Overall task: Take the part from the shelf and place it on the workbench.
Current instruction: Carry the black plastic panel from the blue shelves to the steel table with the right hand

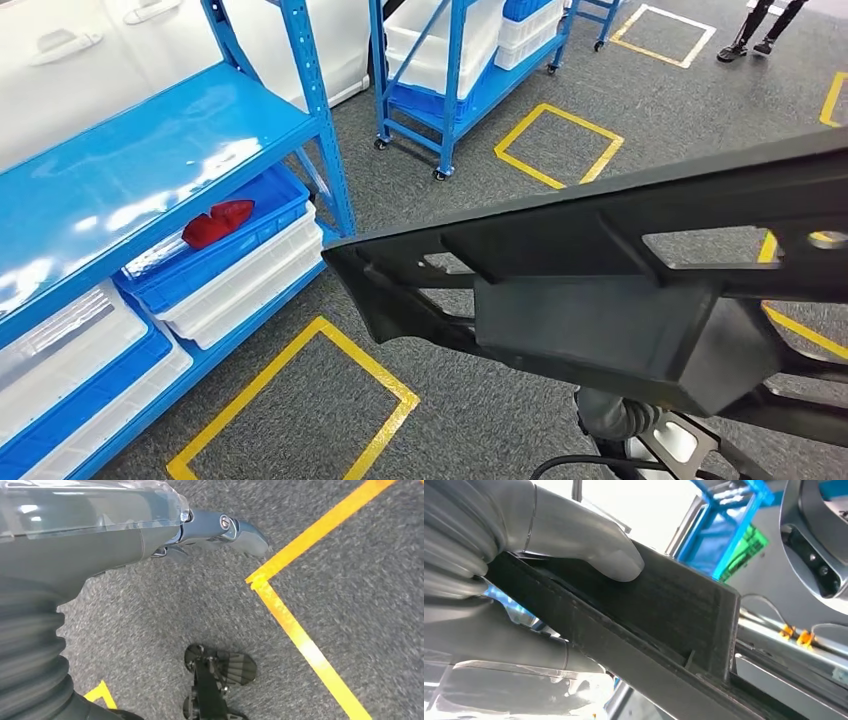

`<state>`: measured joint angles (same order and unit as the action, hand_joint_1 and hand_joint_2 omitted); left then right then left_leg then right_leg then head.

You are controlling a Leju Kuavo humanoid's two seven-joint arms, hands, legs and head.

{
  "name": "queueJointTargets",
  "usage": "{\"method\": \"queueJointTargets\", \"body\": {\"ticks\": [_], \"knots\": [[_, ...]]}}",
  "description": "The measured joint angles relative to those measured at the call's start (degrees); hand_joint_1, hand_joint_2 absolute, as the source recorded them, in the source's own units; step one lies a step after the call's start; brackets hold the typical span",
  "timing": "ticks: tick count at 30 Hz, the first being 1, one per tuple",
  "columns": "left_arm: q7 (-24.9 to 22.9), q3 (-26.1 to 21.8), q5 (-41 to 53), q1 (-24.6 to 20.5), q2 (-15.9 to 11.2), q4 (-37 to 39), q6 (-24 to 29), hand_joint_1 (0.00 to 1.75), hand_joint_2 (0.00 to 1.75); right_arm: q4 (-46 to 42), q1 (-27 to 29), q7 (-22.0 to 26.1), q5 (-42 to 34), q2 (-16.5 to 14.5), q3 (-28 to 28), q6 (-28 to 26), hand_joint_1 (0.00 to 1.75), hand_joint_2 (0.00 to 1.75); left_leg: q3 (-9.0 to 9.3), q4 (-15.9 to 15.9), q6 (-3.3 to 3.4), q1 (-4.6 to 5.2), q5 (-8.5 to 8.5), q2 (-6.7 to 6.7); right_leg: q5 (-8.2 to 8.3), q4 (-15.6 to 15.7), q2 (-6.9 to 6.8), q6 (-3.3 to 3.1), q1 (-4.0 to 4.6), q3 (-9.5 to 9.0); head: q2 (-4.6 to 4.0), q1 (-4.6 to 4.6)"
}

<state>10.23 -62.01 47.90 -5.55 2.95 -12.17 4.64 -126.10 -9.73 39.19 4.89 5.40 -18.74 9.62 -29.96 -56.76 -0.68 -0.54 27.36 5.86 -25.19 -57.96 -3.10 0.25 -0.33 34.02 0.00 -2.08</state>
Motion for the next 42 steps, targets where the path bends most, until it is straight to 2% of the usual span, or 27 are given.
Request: {"method": "queueJointTargets", "body": {"ticks": [1,3,6,7,8,9,10,12,14,17,19,21,22,23,24,25,27,29,30,32,34,36,38,39,40,41,42], "knots": [[0.0,0.0,0.0,-0.1,-0.1,0.0,0.0,0.0,1.75,0.0,-0.3,0.0,0.1,0.1,-0.2,-0.4,1.75,1.75,0.09,0.0,-0.35,-0.07,0.14,0.41,0.1,0.1,0.63,-0.36,-0.09,0.01,0.0,-0.01],[-0.1,0.0,0.1,-0.3,-0.2,0.0,0.2,0.0,1.75,0.0,-1.2,0.0,0.2,0.2,-0.5,-1.0,1.75,1.75,-0.27,-1.5,-0.89,-0.3,1.47,-0.94,0.41,0.7,1.72,-1.12,-0.33,-0.21,0.0,-0.01],[-0.3,-0.1,0.1,-0.3,-0.4,0.0,0.3,0.0,1.75,0.1,-2.1,0.0,0.4,0.3,-1.2,-1.6,1.75,1.75,-5.02,-11.9,-1.25,-0.59,6.82,-4.92,0.59,1.0,3.45,-1.84,-0.32,-0.32,0.0,-0.01],[-0.5,-0.2,0.1,-0.1,-0.5,0.0,0.4,0.0,1.75,0.2,-2.2,0.0,0.6,0.3,-1.4,-1.8,1.75,1.75,-6.86,-15.4,-1.31,-0.6,7.94,-5.36,0.59,0.9,4.2,-1.9,-0.23,-0.31,0.0,-0.01],[-0.6,-0.3,0.1,0.0,-0.6,0.0,0.5,0.0,1.75,0.3,-2.2,0.0,1.0,0.3,-1.5,-2.2,1.75,1.75,-7.91,-17.1,-1.33,-0.59,7.9,-5.53,0.58,0.9,4.95,-1.92,-0.17,-0.33,0.0,0.0],[-0.7,-0.4,0.1,0.0,-0.7,0.0,0.7,0.0,1.75,0.4,-2.2,0.0,1.5,0.3,-1.7,-2.7,1.75,1.75,-7.82,-16.3,-1.29,-0.6,6.6,-5.63,0.56,0.8,5.71,-1.89,-0.13,-0.4,0.0,0.0],[-0.9,-0.5,0.1,0.0,-0.9,0.0,0.8,0.0,1.75,0.5,-2.3,0.0,2.0,0.3,-1.9,-3.2,1.75,1.75,-6.66,-13.2,-1.2,-0.64,4.37,-5.94,0.51,0.7,6.45,-1.81,-0.13,-0.49,0.0,0.0],[-1.2,-0.7,0.1,0.0,-1.2,0.0,1.0,0.0,1.75,0.8,-2.5,0.0,2.8,0.4,-2.5,-4.7,1.75,1.75,-3.31,-5.0,-0.92,-0.85,0.31,-8.26,0.33,0.4,7.77,-1.49,-0.1,-0.44,0.0,0.0],[-1.6,-0.9,0.1,0.1,-1.7,0.0,1.2,0.0,1.75,1.1,-3.0,0.0,3.5,0.4,-3.1,-6.3,1.75,1.75,-1.74,-1.0,-0.57,-0.88,-0.83,-10.09,0.35,0.0,9.04,-0.87,-0.17,0.03,0.0,-0.01],[-1.9,-1.0,0.1,-0.1,-2.2,0.0,1.5,0.0,1.75,1.6,-3.3,0.0,4.6,0.6,-3.9,-8.4,1.75,1.75,-1.47,-0.5,0.34,-0.74,-0.94,-8.84,0.56,0.0,10.33,0.27,-0.41,0.54,0.0,-0.01],[-1.9,-1.0,0.1,-0.3,-2.4,0.0,1.5,0.0,1.75,1.8,-3.6,0.0,5.4,0.8,-4.5,-10.0,1.75,1.75,-1.26,0.0,1.01,-0.87,-1.26,-7.53,-1.12,-2.8,8.09,0.73,-0.3,1.98,0.0,0.0],[-1.9,-1.0,0.1,-0.2,-2.7,-0.1,1.4,0.0,1.75,2.1,-4.1,0.0,6.2,1.0,-5.2,-11.4,1.75,1.75,-1.2,0.1,1.38,-0.69,-1.24,-6.04,-4.62,-9.9,4.97,0.99,-0.26,5.57,0.0,0.0],[-1.9,-1.1,0.1,0.0,-2.8,0.0,1.3,0.0,1.75,2.4,-4.1,0.0,6.6,1.0,-5.7,-11.9,1.75,1.75,-1.19,0.1,1.46,-0.58,-1.17,-5.24,-6.02,-13.7,4.23,1.09,-0.35,7.5,0.0,0.0],[-1.9,-1.1,0.1,0.0,-2.9,0.0,1.3,0.0,1.75,2.6,-4.1,0.0,7.1,1.0,-6.1,-12.4,1.75,1.75,-1.17,0.1,1.49,-0.5,-1.09,-4.46,-6.49,-15.9,3.8,1.14,-0.42,8.73,0.0,0.0],[-1.9,-1.1,0.1,0.1,-3.0,0.0,1.2,0.0,1.75,2.9,-4.1,0.0,7.4,1.1,-6.4,-12.7,1.75,1.75,-1.12,0.1,1.46,-0.46,-1.0,-3.74,-5.94,-16.2,3.48,1.13,-0.47,8.91,0.0,0.0],[-1.9,-1.1,0.1,0.0,-3.0,0.0,1.1,0.0,1.75,3.1,-4.1,0.0,7.6,1.1,-6.7,-13.1,1.75,1.75,-1.01,0.1,1.37,-0.45,-0.89,-3.12,-4.46,-14.1,3.12,1.05,-0.49,7.88,0.0,0.0],[-2.0,-1.1,0.2,0.0,-3.0,0.0,1.0,0.0,1.75,3.5,-4.2,0.0,8.0,1.1,-7.3,-13.8,1.75,1.75,-0.61,0.0,0.96,-0.3,-0.52,-2.08,-1.05,-6.1,1.02,0.63,-0.21,3.63,0.0,0.0],[-2.3,-1.1,0.4,0.0,-2.9,0.0,0.8,0.0,1.75,3.8,-4.4,0.0,8.4,1.2,-8.2,-14.7,1.75,1.75,-0.26,0.0,0.36,0.02,-0.07,-1.14,0.32,-0.8,-0.65,-0.11,0.26,0.94,0.0,-0.01],[-2.3,-1.1,0.5,0.1,-2.9,0.0,0.7,0.0,1.75,3.9,-4.5,0.0,8.5,1.3,-8.7,-15.1,1.75,1.75,-0.14,0.0,0.04,0.14,0.1,-0.6,0.18,-0.2,-0.63,-0.48,0.5,0.75,0.0,-0.01],[-2.2,-1.1,0.6,0.0,-2.7,0.0,0.5,0.0,1.75,4.1,-4.5,0.0,8.7,1.5,-9.6,-15.6,1.75,1.75,0.17,0.0,-0.59,0.0,0.45,0.24,0.34,0.0,0.71,-1.21,0.51,0.78,0.0,-0.01],[-2.0,-1.1,0.7,-0.1,-2.3,0.0,0.2,0.0,1.75,4.1,-4.5,0.0,9.4,1.6,-10.3,-15.7,1.75,1.75,-0.5,-2.3,-1.07,-0.27,2.2,-1.43,0.57,0.5,1.88,-1.94,0.31,0.45,0.0,-0.01],[-1.5,-1.1,0.7,0.0,-2.0,0.0,0.1,0.0,1.75,4.1,-4.4,0.0,10.3,1.7,-10.8,-15.7,1.75,1.75,-3.7,-9.4,-1.26,-0.41,5.92,-4.3,0.64,0.7,3.08,-2.42,0.26,0.25,0.0,-0.01],[-1.1,-1.1,0.6,0.2,-1.8,0.0,0.0,0.0,1.75,3.9,-4.0,0.0,11.0,1.9,-11.2,-15.8,1.75,1.75,-7.46,-16.4,-1.3,-0.42,8.26,-5.36,0.61,0.6,4.6,-2.58,0.46,0.22,0.0,-0.02],[-0.9,-1.1,0.5,0.3,-1.7,0.0,0.0,0.0,1.75,3.7,-3.8,0.0,11.1,2.0,-11.3,-15.9,1.75,1.75,-8.2,-17.3,-1.22,-0.42,7.73,-5.49,0.6,0.6,5.41,-2.6,0.57,0.17,0.0,-0.02],[-0.8,-1.1,0.4,0.2,-1.5,0.0,0.0,0.0,1.75,3.5,-3.6,0.0,11.1,2.1,-11.5,-16.1,1.75,1.75,-7.82,-15.7,-1.05,-0.42,6.05,-5.67,0.58,0.5,6.2,-2.58,0.65,0.08,0.0,-0.02],[-0.8,-1.1,0.3,0.1,-1.4,0.0,0.0,0.0,1.75,3.1,-3.6,0.0,11.1,2.3,-11.6,-16.3,1.75,1.75,-6.46,-12.1,-0.81,-0.42,3.64,-6.18,0.54,0.5,6.94,-2.53,0.69,-0.04,0.0,-0.02],[-0.8,-1.1,0.2,0.0,-1.3,0.0,0.0,0.0,1.75,2.8,-3.6,0.0,11.0,2.4,-11.8,-16.6,1.75,1.75,-4.77,-7.9,-0.52,-0.44,1.43,-7.57,0.49,0.4,7.63,-2.45,0.68,-0.07,0.0,-0.02]]}}
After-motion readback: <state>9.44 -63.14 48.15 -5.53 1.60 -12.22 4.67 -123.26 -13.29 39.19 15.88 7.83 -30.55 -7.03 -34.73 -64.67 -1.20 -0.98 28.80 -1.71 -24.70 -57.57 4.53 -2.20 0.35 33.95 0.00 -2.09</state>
